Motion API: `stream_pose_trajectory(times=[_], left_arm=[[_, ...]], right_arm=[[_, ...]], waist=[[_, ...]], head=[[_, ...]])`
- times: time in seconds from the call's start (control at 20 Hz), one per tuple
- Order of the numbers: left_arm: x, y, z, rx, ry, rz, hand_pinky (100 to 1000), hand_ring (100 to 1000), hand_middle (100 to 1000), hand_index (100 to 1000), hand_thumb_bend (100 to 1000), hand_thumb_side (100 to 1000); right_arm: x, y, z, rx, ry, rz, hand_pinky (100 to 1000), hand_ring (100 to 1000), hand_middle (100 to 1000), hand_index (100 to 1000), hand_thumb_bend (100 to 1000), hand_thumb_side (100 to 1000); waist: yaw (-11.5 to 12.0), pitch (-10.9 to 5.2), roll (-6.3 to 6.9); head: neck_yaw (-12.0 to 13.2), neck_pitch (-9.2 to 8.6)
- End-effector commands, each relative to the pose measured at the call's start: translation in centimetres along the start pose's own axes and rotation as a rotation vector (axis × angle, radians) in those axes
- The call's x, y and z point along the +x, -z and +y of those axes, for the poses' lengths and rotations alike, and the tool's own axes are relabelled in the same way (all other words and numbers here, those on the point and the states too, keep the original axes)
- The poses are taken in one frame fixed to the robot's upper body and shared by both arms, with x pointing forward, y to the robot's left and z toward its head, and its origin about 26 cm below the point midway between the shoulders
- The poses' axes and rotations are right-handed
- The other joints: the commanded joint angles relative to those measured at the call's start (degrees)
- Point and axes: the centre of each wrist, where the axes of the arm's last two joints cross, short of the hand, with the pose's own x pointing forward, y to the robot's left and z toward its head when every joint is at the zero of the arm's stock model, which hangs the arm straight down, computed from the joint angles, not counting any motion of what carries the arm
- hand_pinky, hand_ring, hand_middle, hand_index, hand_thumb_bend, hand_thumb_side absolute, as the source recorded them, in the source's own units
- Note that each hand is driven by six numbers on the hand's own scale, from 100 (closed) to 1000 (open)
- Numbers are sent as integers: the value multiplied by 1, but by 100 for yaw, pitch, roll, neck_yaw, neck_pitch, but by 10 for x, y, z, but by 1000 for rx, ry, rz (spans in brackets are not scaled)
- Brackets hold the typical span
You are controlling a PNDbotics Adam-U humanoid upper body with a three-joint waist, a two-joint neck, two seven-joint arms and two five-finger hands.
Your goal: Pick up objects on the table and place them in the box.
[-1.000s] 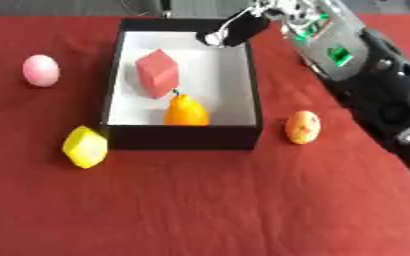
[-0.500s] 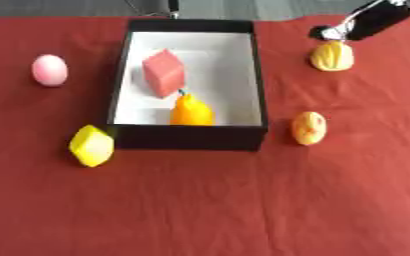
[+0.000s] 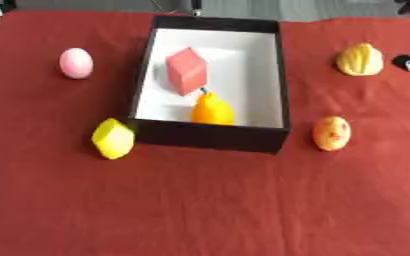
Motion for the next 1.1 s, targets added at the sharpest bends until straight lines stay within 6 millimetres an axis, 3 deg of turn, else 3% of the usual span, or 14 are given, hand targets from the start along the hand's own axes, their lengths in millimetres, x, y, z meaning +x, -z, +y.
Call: stream_pose_trajectory(times=[0.05,0.45,0.9,1.1], left_arm=[[10,6,2,-16,27,-31,649,816,825,778,287,869],[10,6,0,-23,23,-29,648,816,826,778,288,870],[8,6,-2,-31,16,-24,646,816,824,777,289,871],[7,5,-3,-34,15,-19,645,816,824,777,290,872]], right_arm=[[10,-19,-15,-25,-46,-44,918,834,779,900,423,100],[44,-47,8,40,-34,-154,913,823,770,880,430,100],[57,-48,37,122,14,-197,911,819,769,898,439,100],[53,-44,49,157,30,-180,908,813,763,895,445,100]], waist=[[5,-58,-3],[-3,-38,16],[14,-6,38],[32,-6,38]], head=[[7,-14],[-70,-14],[-121,-14],[-133,-14]])
